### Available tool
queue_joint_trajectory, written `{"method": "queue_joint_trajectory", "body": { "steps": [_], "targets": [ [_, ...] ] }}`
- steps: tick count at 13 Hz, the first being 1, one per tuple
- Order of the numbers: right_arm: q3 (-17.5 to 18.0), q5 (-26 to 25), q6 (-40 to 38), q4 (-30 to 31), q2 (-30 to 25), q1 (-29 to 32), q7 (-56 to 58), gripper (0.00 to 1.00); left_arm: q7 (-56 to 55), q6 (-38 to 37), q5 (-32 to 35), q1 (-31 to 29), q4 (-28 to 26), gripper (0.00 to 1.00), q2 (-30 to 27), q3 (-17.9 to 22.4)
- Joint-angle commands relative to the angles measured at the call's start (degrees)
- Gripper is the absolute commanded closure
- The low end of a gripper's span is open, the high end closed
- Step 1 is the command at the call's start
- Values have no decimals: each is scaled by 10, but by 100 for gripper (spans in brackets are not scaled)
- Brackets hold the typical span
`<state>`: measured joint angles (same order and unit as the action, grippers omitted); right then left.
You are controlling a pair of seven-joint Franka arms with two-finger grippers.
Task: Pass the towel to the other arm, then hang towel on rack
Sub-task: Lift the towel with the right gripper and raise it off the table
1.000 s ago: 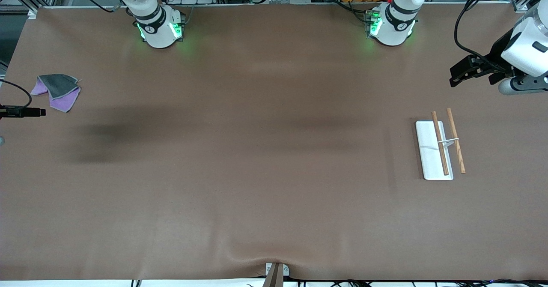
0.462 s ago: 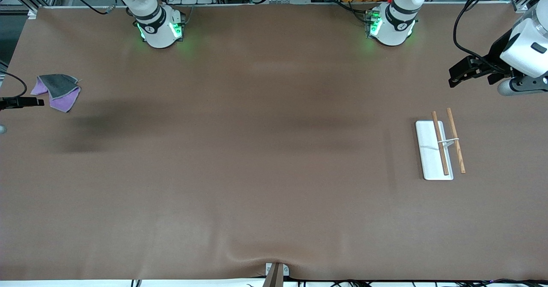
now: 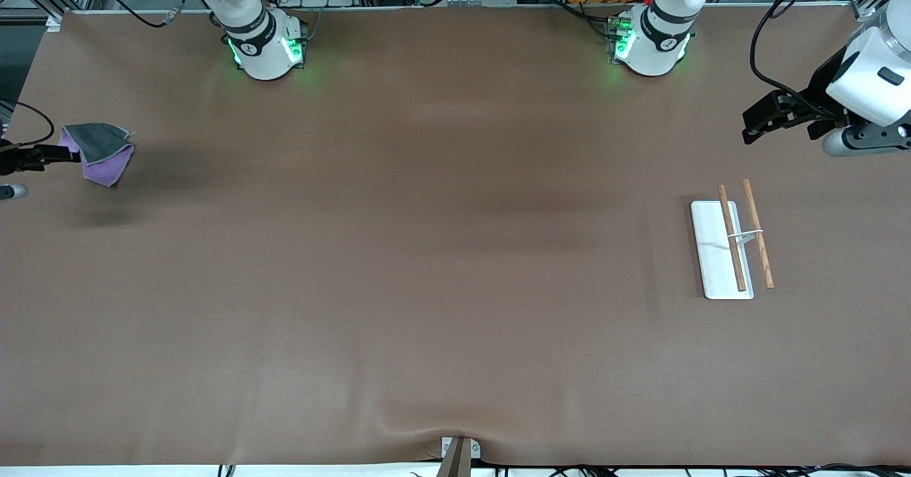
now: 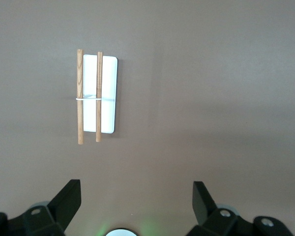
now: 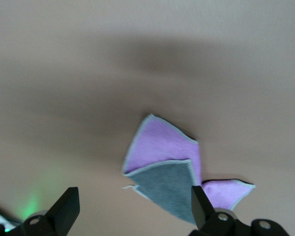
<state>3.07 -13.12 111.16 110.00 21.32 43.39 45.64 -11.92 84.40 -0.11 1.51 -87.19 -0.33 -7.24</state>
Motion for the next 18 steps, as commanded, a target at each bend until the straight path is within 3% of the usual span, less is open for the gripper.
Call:
{"method": "queue_joint_trajectory", "body": {
  "steps": [1,5,7,8,11,12,15,17,18],
  "targets": [
    [12,-22,103,70,0,55,76,7,8,-5,-9,-5,3,0,4,-4],
    [12,-23,183,75,42,108,164,24,8,-6,-9,-10,-3,0,16,-1],
    [12,-23,184,76,42,118,170,26,8,-13,-9,-15,-7,0,9,-1],
    [12,-23,184,77,42,122,173,32,8,-14,-9,-17,-7,0,7,0],
    [12,-26,185,77,57,135,183,63,8,-6,-8,-23,-8,0,7,0],
    [12,-26,188,77,64,136,183,68,8,1,-8,-24,-10,0,8,0],
    [12,-27,203,77,76,143,183,69,8,16,-9,-25,-20,0,7,-1],
    [12,-26,196,76,73,139,185,98,8,16,-8,-25,-27,0,1,-2],
    [13,-26,193,75,67,137,185,100,8,16,-9,-25,-35,0,-4,-2]
  ]
}}
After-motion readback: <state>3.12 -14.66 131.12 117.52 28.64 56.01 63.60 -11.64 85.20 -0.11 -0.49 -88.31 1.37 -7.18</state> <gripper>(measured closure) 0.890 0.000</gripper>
